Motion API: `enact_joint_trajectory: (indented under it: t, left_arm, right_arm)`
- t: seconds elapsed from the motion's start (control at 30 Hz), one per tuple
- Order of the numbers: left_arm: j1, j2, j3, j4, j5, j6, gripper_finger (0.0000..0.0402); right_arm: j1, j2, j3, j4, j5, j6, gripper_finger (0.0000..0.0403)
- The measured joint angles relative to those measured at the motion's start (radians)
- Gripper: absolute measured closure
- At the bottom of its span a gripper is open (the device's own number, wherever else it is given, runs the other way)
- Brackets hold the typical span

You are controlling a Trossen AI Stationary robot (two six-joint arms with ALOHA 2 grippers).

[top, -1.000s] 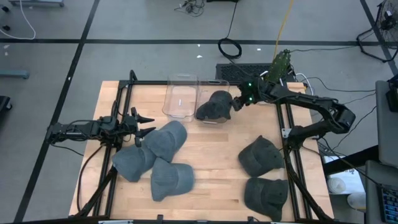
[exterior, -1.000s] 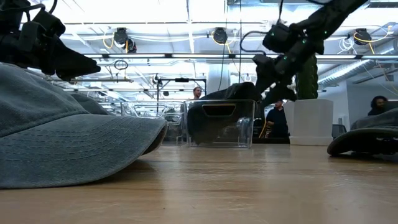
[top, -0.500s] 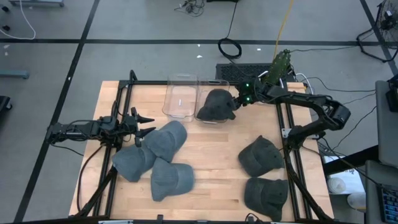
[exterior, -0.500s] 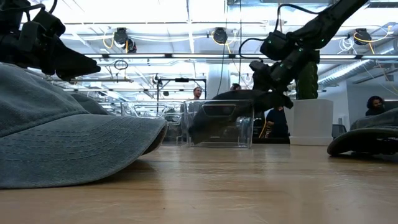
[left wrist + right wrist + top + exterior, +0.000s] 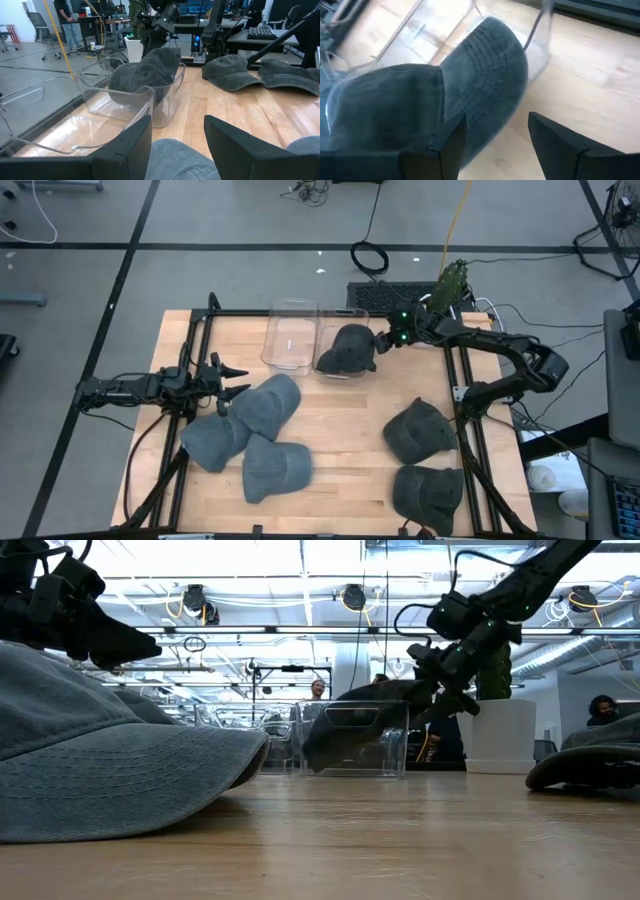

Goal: Pick & Place hat
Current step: Put the top black cap into the left transparent bin

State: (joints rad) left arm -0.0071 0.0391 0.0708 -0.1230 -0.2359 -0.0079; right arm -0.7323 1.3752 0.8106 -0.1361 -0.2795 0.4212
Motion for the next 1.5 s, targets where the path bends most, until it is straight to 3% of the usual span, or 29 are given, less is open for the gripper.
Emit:
enact_joint_trajectory:
  t: [0.17,0.53,0.7,0.87,1.13,1.33,1.5]
  left_arm:
    - [0.000,0.000,0.000,0.000,0.000,0.000,0.0210]
    - [0.000,0.000,0.000,0.000,0.000,0.000,0.0210]
    - [0.000,0.000,0.000,0.000,0.000,0.000,0.0210]
    - [0.000,0.000,0.000,-0.001,0.000,0.000,0.0210]
    - [0.000,0.000,0.000,0.000,0.000,0.000,0.0210]
    - [0.000,0.000,0.000,-0.001,0.000,0.000,0.0210]
    - [0.000,0.000,0.000,0.000,0.000,0.000,0.0210]
  right_arm:
    - [-0.007,0.017,-0.039,0.100,-0.090,0.039,0.0200]
    - [-0.003,0.025,-0.048,0.131,-0.094,0.057,0.0202]
    - [0.016,0.035,-0.098,0.352,-0.219,0.161,0.0202]
    - [0.028,0.035,-0.105,0.379,-0.196,0.170,0.0213]
    - [0.029,0.057,-0.104,0.403,-0.168,0.170,0.0275]
    - [0.041,0.133,-0.104,0.487,-0.190,0.127,0.0384]
    - [0.072,0.145,-0.105,0.658,-0.193,0.106,0.0398]
